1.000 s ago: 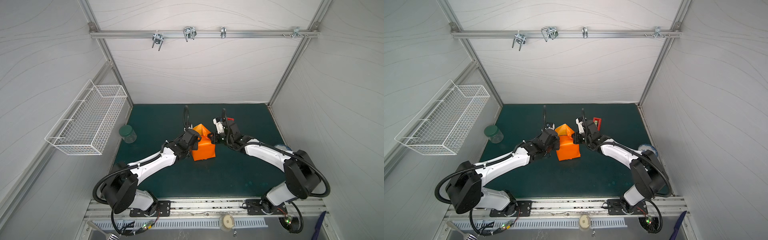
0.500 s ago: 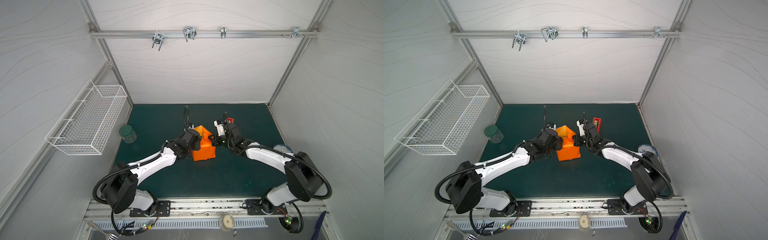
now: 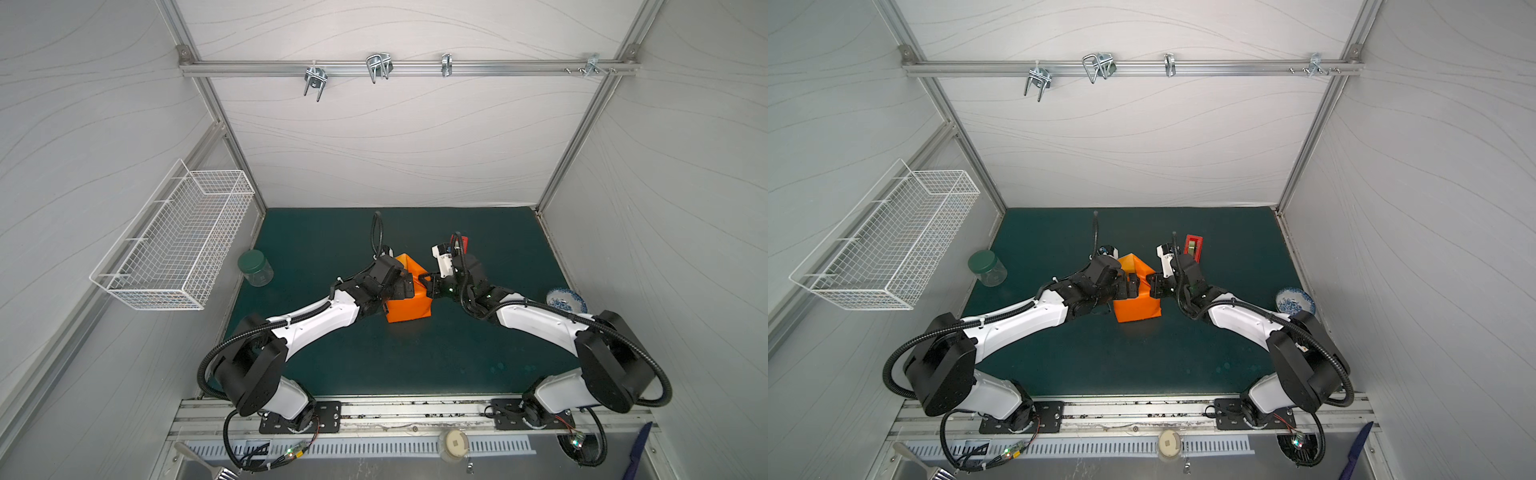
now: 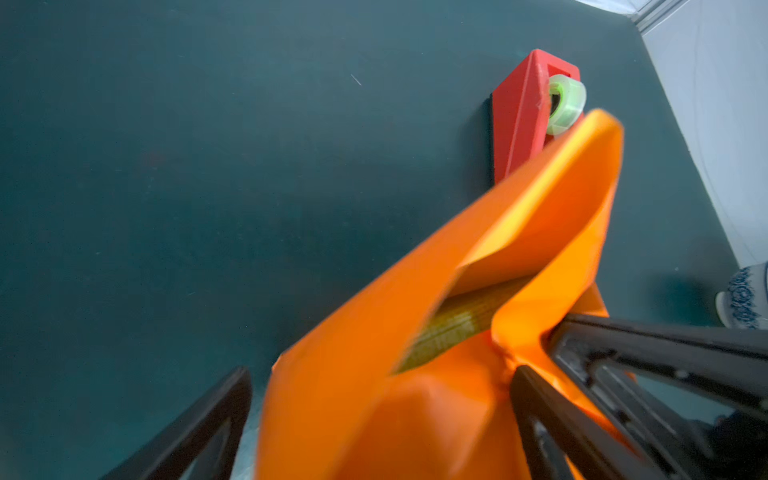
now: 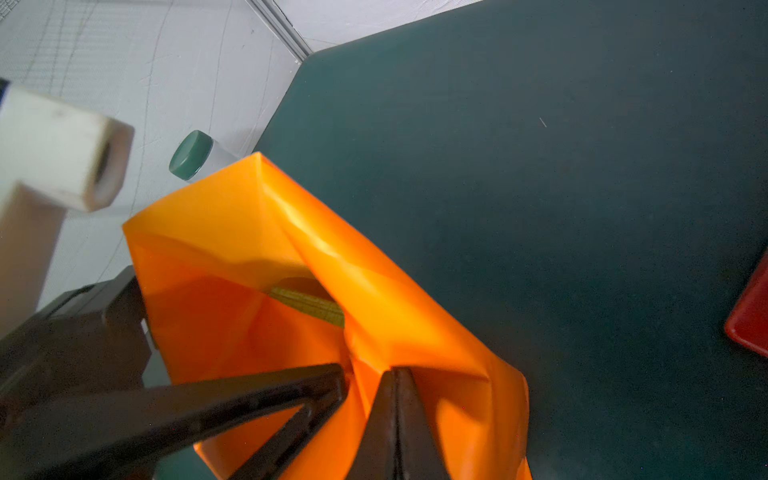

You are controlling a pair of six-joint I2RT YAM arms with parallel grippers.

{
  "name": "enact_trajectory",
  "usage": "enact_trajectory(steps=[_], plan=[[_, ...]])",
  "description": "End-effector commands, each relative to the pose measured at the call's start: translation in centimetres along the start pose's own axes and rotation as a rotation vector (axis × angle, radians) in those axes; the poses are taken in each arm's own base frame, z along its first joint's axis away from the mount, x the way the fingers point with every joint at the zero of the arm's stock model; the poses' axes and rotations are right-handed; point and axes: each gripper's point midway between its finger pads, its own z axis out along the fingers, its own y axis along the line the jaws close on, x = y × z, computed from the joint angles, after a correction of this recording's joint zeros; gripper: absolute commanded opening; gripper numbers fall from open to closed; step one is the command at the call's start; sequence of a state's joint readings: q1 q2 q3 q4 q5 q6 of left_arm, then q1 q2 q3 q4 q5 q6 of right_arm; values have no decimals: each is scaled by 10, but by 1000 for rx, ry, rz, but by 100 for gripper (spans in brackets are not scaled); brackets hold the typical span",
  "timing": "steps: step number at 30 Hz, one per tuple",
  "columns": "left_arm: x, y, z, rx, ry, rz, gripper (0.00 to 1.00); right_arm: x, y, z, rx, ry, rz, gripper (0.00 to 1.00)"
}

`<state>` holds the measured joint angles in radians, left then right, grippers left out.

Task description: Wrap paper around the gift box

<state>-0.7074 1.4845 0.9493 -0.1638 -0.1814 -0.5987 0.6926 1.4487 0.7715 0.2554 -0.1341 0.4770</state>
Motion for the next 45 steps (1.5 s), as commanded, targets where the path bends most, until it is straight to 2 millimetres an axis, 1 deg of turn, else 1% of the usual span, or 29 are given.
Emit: enact_trajectory(steps=[1,3,10,13,16,19,20,22,24,26,30,34,36,41,45], plan=[[-15,-13,2,58,-18,-52,99,39,-11,-1,40,125,27,5],[-18,-14,4,73,-14,-72,99,40,-11,-1,38,123,25,5],[-26,-3,12,49,-10,-100,98,39,-9,0,30,123,26,5],[-21,1,17,23,11,-83,97,34,-7,-1,29,115,19,5],[-10,6,21,18,34,-81,95,25,-4,-3,31,101,9,7],[1,11,23,23,48,-88,94,10,2,-8,26,73,-3,11],[6,13,24,21,55,-91,93,4,4,-10,23,64,-6,14],[12,16,24,19,61,-92,93,-9,10,-15,16,42,-14,20],[15,19,25,17,67,-91,93,-19,13,-21,7,21,-17,23],[18,20,25,16,71,-89,93,-29,13,-28,4,3,-15,27],[19,19,24,24,73,-87,93,-33,3,-33,22,1,-27,35],[18,17,23,36,72,-87,93,-31,-8,-26,0,34,-25,43],[18,17,23,38,73,-88,92,-30,-9,-20,-33,67,-16,46],[18,14,23,47,75,-89,92,-27,-9,-5,-82,124,-22,50],[17,13,23,53,76,-88,92,-19,-18,9,-71,154,19,51]])
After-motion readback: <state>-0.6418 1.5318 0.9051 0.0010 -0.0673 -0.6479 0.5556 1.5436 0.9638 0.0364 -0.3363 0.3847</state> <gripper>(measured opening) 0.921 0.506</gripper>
